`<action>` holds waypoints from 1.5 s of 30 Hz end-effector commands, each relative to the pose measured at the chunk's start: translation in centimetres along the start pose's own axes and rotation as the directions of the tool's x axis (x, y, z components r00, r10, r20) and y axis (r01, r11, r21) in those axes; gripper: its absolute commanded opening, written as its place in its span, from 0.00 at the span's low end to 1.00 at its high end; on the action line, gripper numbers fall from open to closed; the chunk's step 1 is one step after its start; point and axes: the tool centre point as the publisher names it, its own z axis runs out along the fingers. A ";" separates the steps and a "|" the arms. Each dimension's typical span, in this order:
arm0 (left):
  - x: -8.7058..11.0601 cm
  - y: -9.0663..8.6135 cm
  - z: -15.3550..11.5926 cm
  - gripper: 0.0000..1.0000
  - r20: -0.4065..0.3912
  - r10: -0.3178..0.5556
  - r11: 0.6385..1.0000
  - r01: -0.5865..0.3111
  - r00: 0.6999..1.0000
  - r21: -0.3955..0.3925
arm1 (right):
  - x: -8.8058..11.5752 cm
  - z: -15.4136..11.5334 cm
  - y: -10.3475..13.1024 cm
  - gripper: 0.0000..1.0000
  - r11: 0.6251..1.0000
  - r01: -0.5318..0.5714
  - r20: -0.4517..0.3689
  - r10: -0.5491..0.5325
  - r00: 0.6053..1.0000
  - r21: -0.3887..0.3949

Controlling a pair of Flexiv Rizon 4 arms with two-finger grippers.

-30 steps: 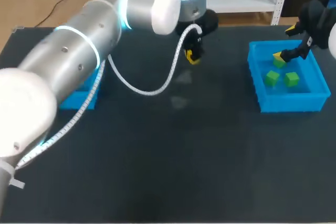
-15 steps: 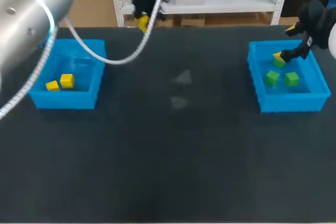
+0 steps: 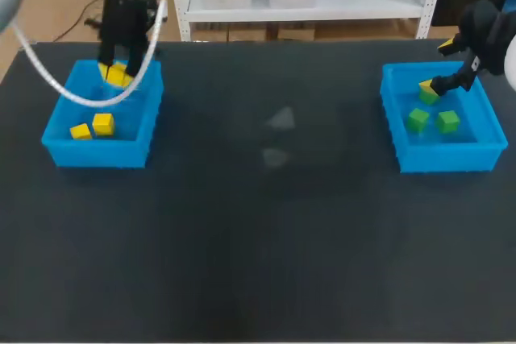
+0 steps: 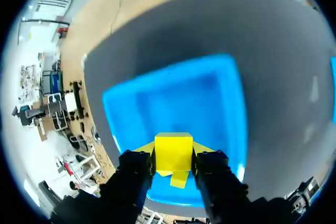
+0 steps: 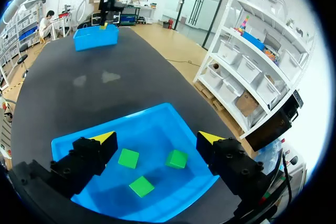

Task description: Put the green cubes in the right bin and the yellow cubes in the left bin.

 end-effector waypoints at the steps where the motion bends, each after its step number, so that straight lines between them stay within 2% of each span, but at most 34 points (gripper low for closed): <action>1: 8.1 -0.2 2.1 0.00 0.489 -0.006 1.000 0.004 0.873 0.004 | 0.0 -0.1 0.1 1.00 1.000 0.000 0.000 0.000 1.000 0.001; 2: 8.1 -0.2 2.1 0.00 0.490 -0.012 1.000 0.014 0.872 0.000 | 0.0 -0.1 0.1 1.00 1.000 0.000 0.000 0.000 1.000 0.001; 3: 8.1 -0.1 1.9 0.42 0.495 -0.021 1.000 0.025 0.869 -0.002 | 0.0 -0.1 0.1 1.00 1.000 0.000 0.000 0.000 1.000 0.001; 4: 8.1 0.0 1.6 1.00 0.515 -0.027 1.000 0.028 0.857 0.006 | 0.0 -0.1 0.1 1.00 1.000 0.000 0.000 0.000 1.000 0.001; 9: 7.8 0.3 0.4 1.00 0.571 -0.050 0.999 0.054 0.819 0.010 | 0.0 -0.1 0.1 1.00 1.000 0.000 0.000 0.000 1.000 0.001; 15: 7.8 -0.1 -2.4 1.00 0.672 -0.055 0.997 0.072 0.738 0.003 | 0.0 -0.1 0.1 1.00 1.000 0.000 0.000 0.000 1.000 0.001; 18: 7.6 -1.0 -4.5 1.00 0.722 -0.020 0.999 0.050 0.691 -0.020 | 0.0 -0.1 0.1 1.00 1.000 0.000 0.000 0.000 1.000 0.001; 22: 6.8 -3.1 -7.2 1.00 0.777 0.053 0.998 -0.003 0.627 -0.065 | 0.0 -0.1 0.1 1.00 1.000 0.000 0.000 0.000 1.000 0.001; 25: 6.1 -4.5 -8.4 1.00 0.793 0.087 0.996 -0.039 0.603 -0.080 | 0.0 -0.1 0.1 1.00 1.000 0.000 0.000 0.000 1.000 0.001; 28: 5.3 -5.3 -8.8 1.00 0.796 0.106 0.994 -0.057 0.596 -0.089 | 0.0 -0.1 0.1 1.00 1.000 0.000 0.000 0.000 1.000 0.001; 30: 4.9 -5.7 -8.8 1.00 0.794 0.112 0.993 -0.098 0.597 -0.066 | 0.0 -0.1 0.1 1.00 1.000 0.000 0.000 0.000 1.000 0.001; 31: 4.7 -5.7 -8.7 1.00 0.782 0.094 0.994 -0.096 0.616 -0.045 | 0.0 -0.1 0.1 1.00 1.000 0.000 0.000 0.000 1.000 0.001; 45: 4.7 -5.7 -8.7 1.00 0.782 0.094 0.994 -0.096 0.616 -0.045 | 0.0 -0.1 0.1 1.00 1.000 0.000 0.000 0.000 1.000 0.001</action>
